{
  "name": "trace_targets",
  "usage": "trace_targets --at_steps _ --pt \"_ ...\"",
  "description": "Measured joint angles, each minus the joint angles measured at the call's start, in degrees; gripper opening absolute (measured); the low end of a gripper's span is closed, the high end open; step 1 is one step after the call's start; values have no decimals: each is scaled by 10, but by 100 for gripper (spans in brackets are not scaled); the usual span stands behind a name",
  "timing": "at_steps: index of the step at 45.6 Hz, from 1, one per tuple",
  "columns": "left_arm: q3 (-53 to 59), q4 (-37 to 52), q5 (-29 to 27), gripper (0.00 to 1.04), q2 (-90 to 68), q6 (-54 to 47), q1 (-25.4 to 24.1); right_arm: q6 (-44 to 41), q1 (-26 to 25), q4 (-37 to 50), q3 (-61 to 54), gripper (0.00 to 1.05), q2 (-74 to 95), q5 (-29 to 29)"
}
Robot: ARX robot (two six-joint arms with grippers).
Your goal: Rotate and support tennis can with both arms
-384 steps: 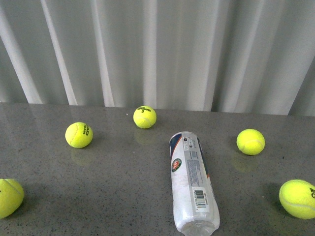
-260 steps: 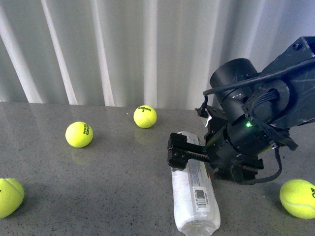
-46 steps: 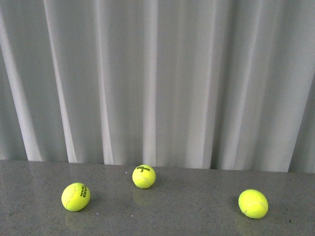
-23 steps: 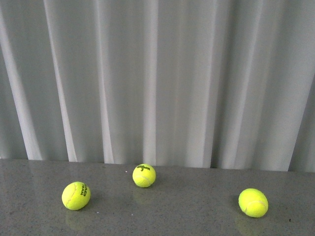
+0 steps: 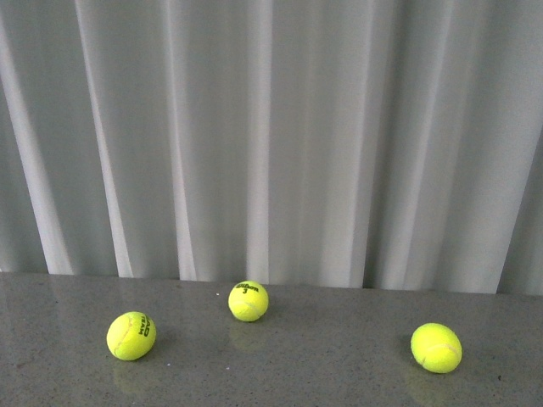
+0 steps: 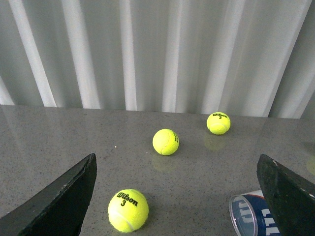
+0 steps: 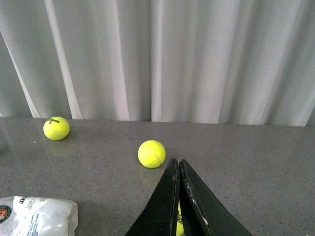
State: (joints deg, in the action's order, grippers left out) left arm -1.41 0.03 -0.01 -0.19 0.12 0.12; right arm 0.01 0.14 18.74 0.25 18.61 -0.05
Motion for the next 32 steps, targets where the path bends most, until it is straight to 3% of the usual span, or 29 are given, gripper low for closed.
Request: trace_targets --at_steps 25,32 --pt "0 0 0 98 0 0 0 0 0 -85 0 3 -87 0" --pt "0 0 0 98 0 0 0 0 0 -184 0 3 -181 2"
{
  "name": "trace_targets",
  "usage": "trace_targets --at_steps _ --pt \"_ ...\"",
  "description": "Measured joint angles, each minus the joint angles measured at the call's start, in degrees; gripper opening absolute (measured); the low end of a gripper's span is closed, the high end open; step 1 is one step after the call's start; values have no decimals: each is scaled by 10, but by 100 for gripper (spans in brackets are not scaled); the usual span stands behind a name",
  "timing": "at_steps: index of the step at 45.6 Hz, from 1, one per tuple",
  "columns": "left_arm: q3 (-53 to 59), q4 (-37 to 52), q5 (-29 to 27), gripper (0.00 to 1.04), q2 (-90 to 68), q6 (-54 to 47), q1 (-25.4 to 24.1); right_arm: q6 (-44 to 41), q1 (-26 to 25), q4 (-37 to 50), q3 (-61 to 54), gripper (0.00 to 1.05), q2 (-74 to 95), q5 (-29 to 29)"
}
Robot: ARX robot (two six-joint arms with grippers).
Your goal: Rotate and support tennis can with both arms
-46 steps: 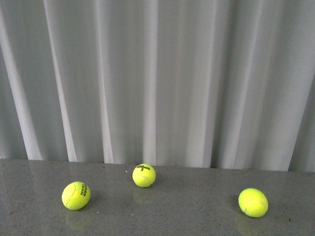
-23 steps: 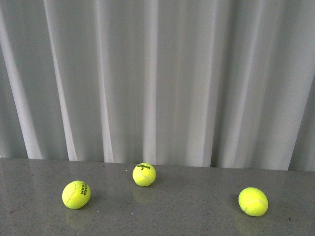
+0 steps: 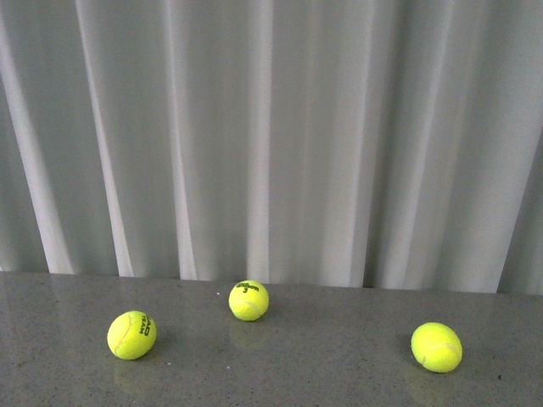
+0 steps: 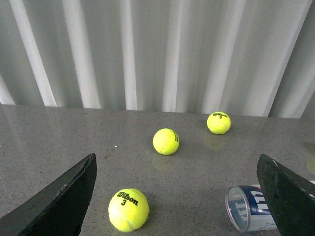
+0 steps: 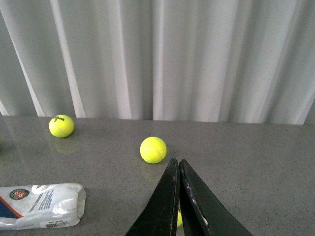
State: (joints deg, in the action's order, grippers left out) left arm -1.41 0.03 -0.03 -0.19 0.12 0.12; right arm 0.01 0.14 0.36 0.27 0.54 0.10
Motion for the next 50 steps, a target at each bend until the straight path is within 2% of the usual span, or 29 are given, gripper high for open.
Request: trace_targets --at_steps 6,21,28,50 --pt "0 0 0 98 0 0 0 -1 0 -3 0 5 -2 0" --pt "0 0 0 98 1 0 0 0 0 -3 0 76 -3 0" --pt "0 0 0 98 1 0 0 0 0 -3 0 98 -3 0" --pt "0 0 0 98 1 0 0 0 0 -3 0 98 -3 0"
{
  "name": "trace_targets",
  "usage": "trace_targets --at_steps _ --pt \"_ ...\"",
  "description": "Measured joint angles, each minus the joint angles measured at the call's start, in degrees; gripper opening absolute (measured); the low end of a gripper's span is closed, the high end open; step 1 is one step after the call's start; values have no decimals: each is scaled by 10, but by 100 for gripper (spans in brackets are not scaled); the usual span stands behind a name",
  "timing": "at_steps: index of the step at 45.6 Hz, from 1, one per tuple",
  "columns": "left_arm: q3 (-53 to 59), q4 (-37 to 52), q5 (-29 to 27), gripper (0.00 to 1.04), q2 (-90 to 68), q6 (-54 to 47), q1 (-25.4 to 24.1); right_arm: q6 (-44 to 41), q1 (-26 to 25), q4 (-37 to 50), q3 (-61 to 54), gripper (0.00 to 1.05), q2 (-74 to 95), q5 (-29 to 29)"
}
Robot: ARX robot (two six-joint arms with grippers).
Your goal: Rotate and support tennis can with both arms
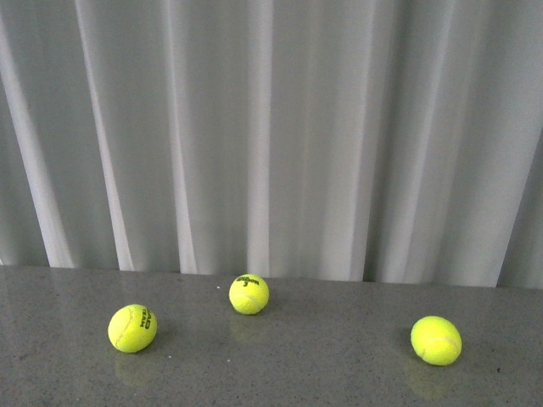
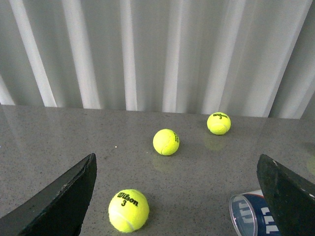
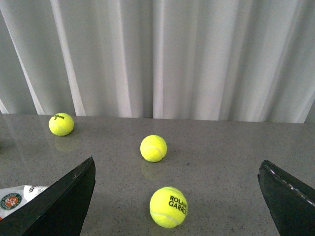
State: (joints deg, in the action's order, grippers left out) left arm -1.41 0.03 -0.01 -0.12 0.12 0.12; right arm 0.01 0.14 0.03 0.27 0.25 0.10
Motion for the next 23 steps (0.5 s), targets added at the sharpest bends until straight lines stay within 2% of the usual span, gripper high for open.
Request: trace_targets --at_steps 1,2,4,6,11,14,20,23 --pt "-1 -3 -6 98 -3 2 1 0 0 0 0 98 0 0" --pt "-14 -40 -35 98 -22 24 6 0 0 0 0 98 0 0" --pt "-42 -77 -44 98 -89 68 2 0 0 0 0 98 0 0" --pt "-71 -29 -5 98 -201 107 -20 0 0 0 0 98 0 0" --pt "-148 135 134 98 -440 133 -53 0 0 0 0 98 0 0" --pt "-190 203 183 98 -561 142 -55 0 0 0 0 98 0 0" --pt "-252 254 272 98 -770 158 -55 0 0 0 0 98 0 0" --pt "-267 269 293 98 -829 166 -53 0 0 0 0 98 0 0"
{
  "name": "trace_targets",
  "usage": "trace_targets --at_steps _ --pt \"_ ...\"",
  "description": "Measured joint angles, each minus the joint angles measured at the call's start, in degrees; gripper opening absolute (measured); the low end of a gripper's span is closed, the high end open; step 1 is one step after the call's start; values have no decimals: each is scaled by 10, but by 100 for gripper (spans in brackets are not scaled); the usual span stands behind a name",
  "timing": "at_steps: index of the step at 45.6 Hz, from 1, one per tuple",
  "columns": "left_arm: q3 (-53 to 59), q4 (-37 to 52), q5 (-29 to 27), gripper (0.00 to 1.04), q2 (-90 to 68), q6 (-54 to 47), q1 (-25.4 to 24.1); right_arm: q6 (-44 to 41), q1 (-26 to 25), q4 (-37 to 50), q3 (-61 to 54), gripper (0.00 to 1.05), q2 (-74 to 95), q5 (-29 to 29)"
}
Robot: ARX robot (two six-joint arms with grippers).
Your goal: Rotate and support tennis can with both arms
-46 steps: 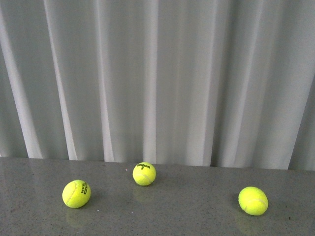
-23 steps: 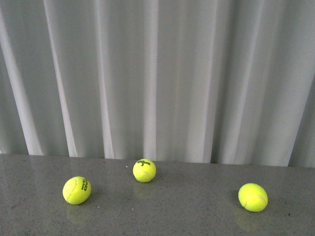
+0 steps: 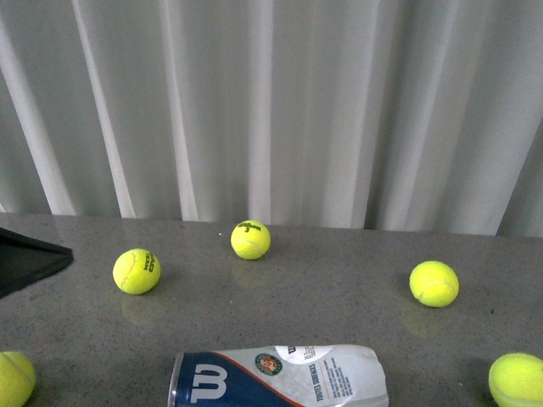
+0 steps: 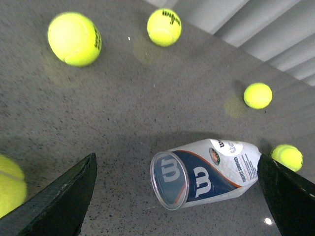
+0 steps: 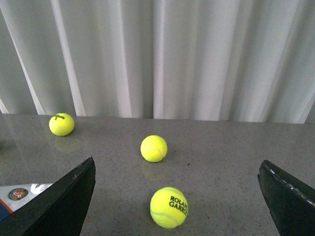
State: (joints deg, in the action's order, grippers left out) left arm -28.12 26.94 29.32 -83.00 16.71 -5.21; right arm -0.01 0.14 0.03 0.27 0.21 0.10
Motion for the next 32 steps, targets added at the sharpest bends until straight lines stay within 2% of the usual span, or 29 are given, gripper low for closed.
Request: trace_targets --at_steps 5,12,16,22,32 --pt "-50 29 37 98 -123 11 11 0 0 0 0 98 0 0" --pt "-96 45 42 98 -224 16 28 0 0 0 0 98 0 0" --pt "-113 38 42 98 -254 15 31 0 0 0 0 98 0 0" --pt "-120 27 76 98 -278 16 37 0 0 0 0 98 0 0" --pt "-116 55 108 98 -292 43 70 0 0 0 0 98 0 0"
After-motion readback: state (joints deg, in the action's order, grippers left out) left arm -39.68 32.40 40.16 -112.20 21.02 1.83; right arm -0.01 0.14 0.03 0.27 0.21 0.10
